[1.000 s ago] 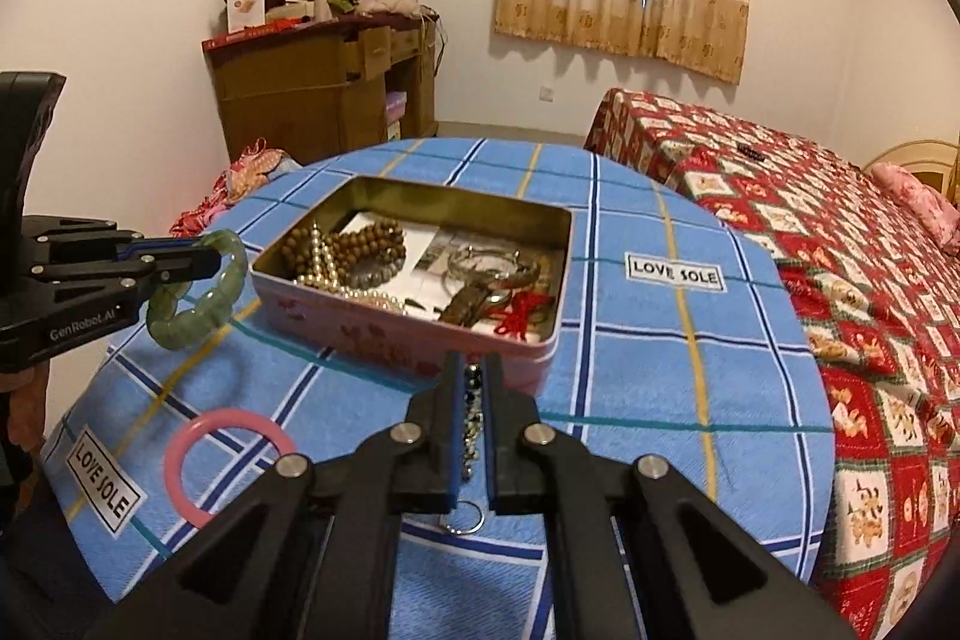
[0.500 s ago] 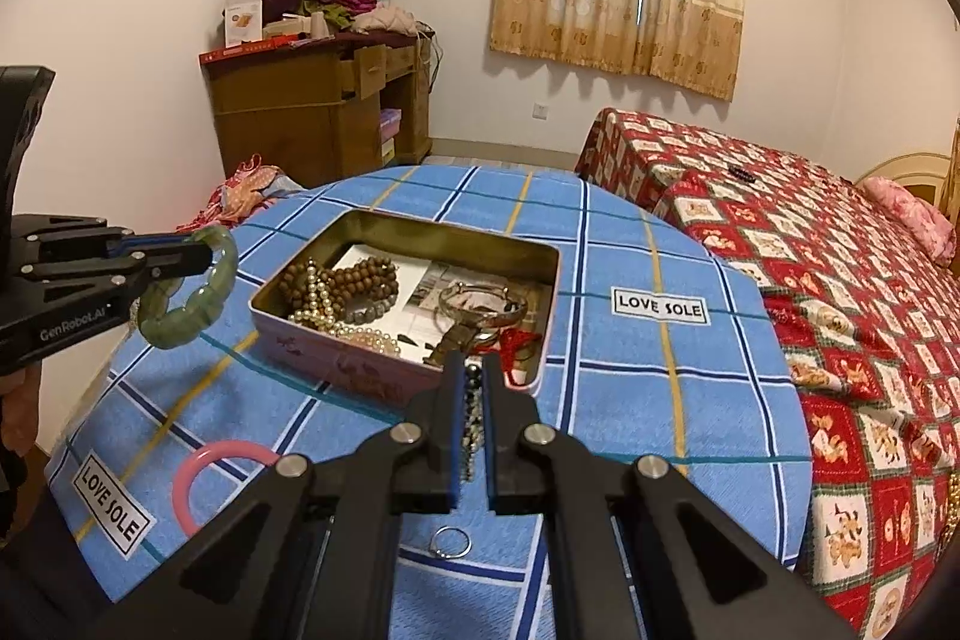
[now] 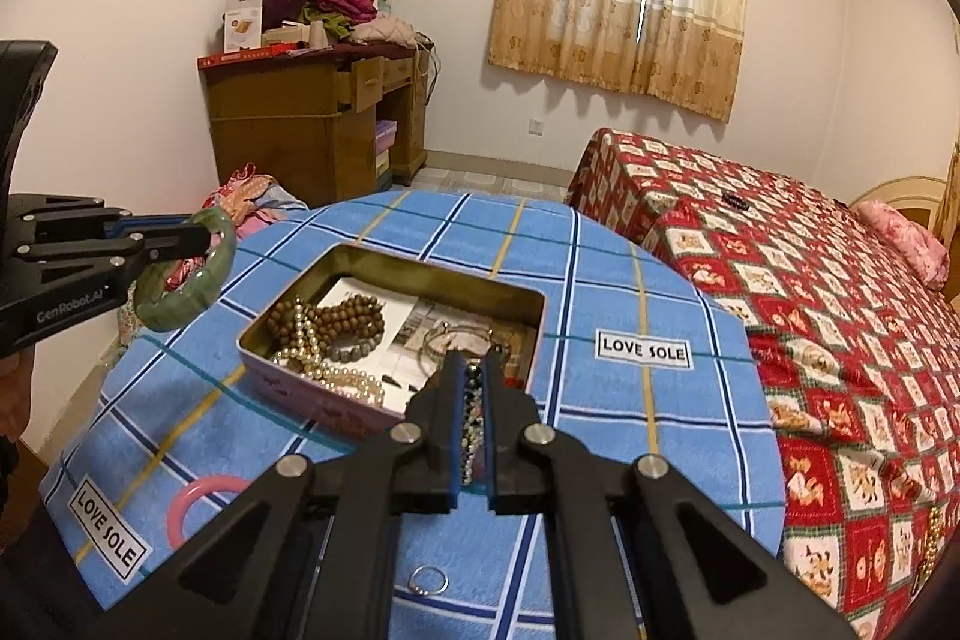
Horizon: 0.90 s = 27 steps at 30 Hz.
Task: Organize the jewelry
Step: 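Carry the jade bangle in the left tool over the tin while the right tool carries the gold beads there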
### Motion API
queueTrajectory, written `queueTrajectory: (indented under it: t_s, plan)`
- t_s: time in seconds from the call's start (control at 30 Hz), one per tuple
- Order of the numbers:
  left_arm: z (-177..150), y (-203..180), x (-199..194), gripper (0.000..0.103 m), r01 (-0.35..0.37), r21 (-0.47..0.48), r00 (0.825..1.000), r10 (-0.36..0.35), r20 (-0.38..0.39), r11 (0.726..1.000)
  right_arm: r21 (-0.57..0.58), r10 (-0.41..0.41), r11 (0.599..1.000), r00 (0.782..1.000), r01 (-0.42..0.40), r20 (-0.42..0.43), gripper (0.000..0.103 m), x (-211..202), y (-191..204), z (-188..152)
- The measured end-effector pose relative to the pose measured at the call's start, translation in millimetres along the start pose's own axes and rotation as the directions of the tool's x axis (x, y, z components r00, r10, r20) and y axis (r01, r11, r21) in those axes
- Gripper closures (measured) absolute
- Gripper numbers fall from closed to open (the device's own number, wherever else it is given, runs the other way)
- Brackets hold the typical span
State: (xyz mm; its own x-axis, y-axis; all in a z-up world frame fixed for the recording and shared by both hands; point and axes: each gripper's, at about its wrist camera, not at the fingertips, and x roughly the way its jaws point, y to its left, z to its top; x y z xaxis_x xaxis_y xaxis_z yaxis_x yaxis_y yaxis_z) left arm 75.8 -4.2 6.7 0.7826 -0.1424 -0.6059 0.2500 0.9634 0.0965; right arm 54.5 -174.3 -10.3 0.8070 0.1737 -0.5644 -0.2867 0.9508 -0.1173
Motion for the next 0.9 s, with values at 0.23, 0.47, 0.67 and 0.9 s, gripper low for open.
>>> queueTrajectory:
  t_s: [0.23, 0.47, 0.67, 0.9]
  plan:
    - [9, 3, 3, 0.096, -0.016, -0.002, 1.0, 0.016, 0.007, 1.0, -0.02, -0.007, 1.0, 1.0, 0.008, 0.007, 0.097, 2, 2, 9]
    - [17, 3, 9, 0.096, -0.019, 0.009, 1.0, 0.019, 0.003, 1.0, -0.037, -0.012, 0.999, 1.0, 0.013, 0.012, 0.097, 6, 5, 20]
    - [23, 4, 17, 0.096, -0.022, 0.016, 1.0, 0.022, -0.005, 1.0, -0.051, -0.018, 0.999, 1.0, 0.019, 0.008, 0.097, 14, 5, 28]
    - [30, 2, 22, 0.096, -0.021, 0.028, 1.0, 0.021, -0.01, 0.999, -0.062, -0.03, 0.998, 0.999, 0.031, 0.011, 0.097, 18, 4, 38]
